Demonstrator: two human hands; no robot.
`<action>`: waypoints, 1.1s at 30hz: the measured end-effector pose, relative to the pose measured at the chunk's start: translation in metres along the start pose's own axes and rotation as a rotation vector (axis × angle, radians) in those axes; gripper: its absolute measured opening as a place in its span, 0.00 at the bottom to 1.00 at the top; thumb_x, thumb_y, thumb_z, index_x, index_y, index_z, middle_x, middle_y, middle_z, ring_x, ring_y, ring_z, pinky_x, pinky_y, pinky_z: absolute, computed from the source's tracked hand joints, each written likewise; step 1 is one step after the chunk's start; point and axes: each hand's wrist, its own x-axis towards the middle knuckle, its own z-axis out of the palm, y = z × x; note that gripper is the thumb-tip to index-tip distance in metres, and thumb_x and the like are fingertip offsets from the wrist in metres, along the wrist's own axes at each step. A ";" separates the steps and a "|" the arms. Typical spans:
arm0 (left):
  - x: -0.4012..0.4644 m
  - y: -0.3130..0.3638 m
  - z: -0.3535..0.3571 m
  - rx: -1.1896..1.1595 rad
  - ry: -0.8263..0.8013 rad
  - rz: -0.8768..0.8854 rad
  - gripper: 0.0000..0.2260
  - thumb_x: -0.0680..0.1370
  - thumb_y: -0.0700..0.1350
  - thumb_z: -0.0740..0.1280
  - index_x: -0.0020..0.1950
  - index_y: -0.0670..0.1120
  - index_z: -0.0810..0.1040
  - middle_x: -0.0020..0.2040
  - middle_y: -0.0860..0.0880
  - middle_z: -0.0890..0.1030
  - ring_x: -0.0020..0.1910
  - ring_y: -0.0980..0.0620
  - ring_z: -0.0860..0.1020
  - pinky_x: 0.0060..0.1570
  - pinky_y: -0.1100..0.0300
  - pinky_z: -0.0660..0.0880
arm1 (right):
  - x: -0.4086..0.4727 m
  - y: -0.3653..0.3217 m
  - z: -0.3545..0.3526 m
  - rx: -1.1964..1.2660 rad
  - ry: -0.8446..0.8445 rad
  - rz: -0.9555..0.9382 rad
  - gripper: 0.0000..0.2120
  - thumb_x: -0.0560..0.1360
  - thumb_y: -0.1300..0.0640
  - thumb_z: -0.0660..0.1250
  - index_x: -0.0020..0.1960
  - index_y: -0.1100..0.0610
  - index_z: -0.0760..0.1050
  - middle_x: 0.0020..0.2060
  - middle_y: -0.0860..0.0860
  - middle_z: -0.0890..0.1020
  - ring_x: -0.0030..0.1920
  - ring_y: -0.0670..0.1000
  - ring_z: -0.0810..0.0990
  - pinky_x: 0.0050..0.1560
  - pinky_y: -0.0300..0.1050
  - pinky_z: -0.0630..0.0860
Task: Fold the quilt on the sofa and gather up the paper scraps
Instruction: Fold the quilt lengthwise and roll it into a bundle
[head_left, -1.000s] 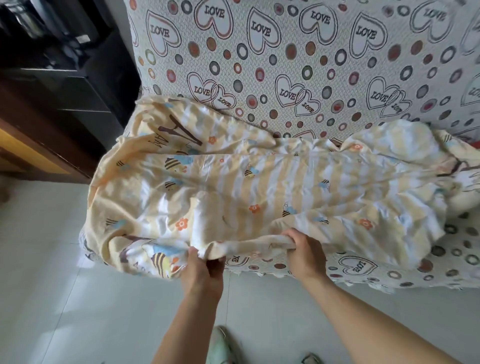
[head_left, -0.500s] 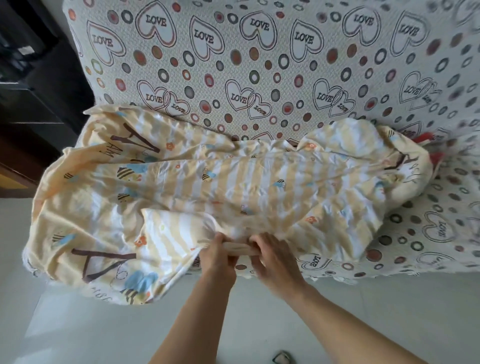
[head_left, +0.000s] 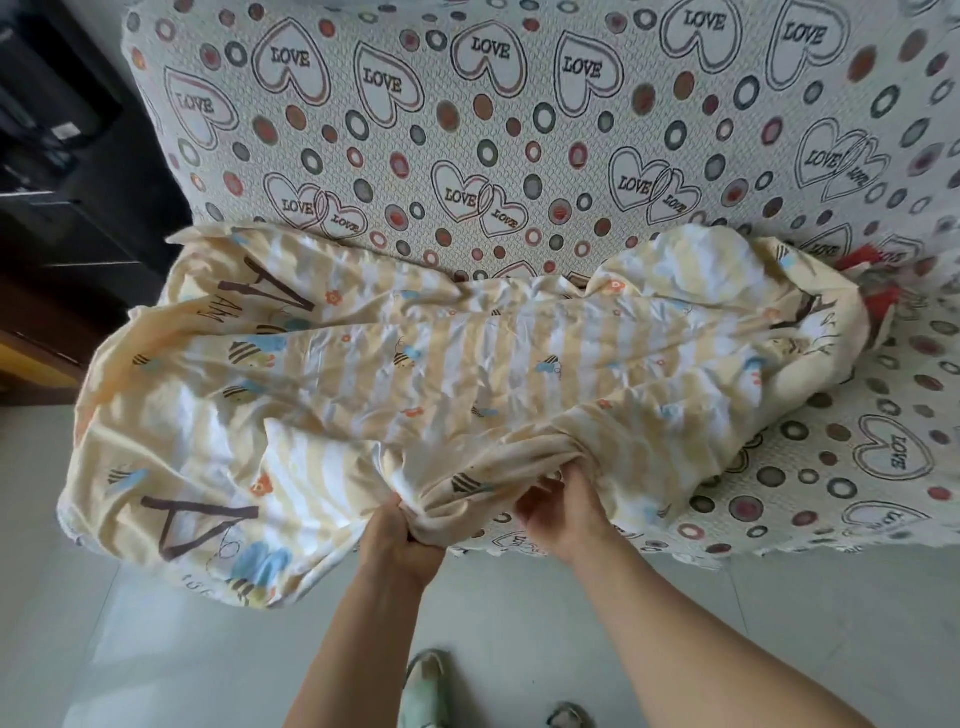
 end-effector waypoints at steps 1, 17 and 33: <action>-0.003 0.001 0.001 -0.020 0.006 -0.002 0.22 0.85 0.46 0.49 0.70 0.32 0.67 0.59 0.31 0.74 0.21 0.45 0.80 0.12 0.65 0.68 | 0.001 -0.001 0.000 0.024 -0.002 -0.051 0.11 0.78 0.54 0.59 0.39 0.57 0.70 0.29 0.53 0.74 0.28 0.48 0.73 0.25 0.38 0.72; 0.042 0.001 0.017 -0.299 0.208 0.083 0.11 0.83 0.37 0.53 0.48 0.41 0.74 0.47 0.42 0.77 0.37 0.47 0.78 0.17 0.60 0.74 | 0.004 -0.012 -0.007 -1.747 -0.108 -0.659 0.34 0.66 0.47 0.72 0.69 0.46 0.64 0.63 0.43 0.62 0.66 0.46 0.60 0.67 0.50 0.63; 0.055 -0.013 0.054 2.023 -0.079 1.227 0.22 0.69 0.41 0.67 0.64 0.48 0.74 0.56 0.50 0.82 0.61 0.47 0.78 0.69 0.49 0.62 | -0.013 -0.049 0.057 -1.619 -0.180 -0.853 0.05 0.75 0.54 0.61 0.46 0.48 0.76 0.38 0.44 0.81 0.43 0.48 0.80 0.42 0.50 0.76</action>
